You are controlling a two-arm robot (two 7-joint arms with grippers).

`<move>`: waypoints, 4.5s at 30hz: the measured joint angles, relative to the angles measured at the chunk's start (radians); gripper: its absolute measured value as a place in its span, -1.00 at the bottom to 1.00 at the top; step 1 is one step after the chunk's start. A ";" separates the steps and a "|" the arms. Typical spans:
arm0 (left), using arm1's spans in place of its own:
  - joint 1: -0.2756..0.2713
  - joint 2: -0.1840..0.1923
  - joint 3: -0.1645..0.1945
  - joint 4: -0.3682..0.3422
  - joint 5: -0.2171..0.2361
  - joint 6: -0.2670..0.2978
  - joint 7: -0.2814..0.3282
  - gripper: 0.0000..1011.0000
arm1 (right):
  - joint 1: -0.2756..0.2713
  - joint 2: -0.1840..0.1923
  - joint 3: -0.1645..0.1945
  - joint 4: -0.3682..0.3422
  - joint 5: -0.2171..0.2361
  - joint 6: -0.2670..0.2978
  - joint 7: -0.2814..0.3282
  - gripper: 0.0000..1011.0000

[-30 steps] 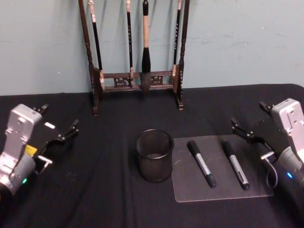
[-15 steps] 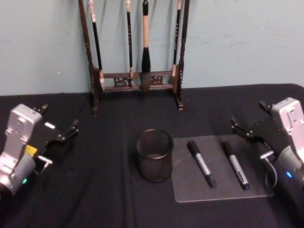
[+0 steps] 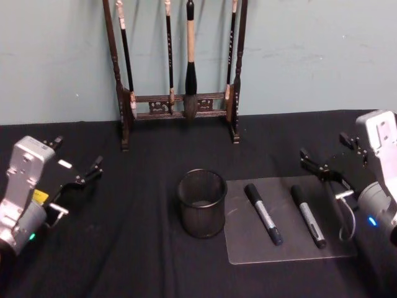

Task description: Pick up the water-based marker from the table and place it into the pen holder.

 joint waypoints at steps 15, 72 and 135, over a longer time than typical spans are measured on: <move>0.000 0.000 0.000 0.000 0.000 0.000 0.000 0.98 | -0.010 -0.050 0.052 -0.075 0.060 0.276 -0.011 0.98; 0.000 0.000 0.000 0.000 0.000 0.000 0.000 0.98 | 0.049 -0.164 0.082 0.060 -0.016 0.464 0.114 0.98; 0.000 0.000 0.000 0.000 0.000 0.000 0.000 0.98 | 0.040 -0.187 0.108 0.065 -0.055 0.487 0.149 0.11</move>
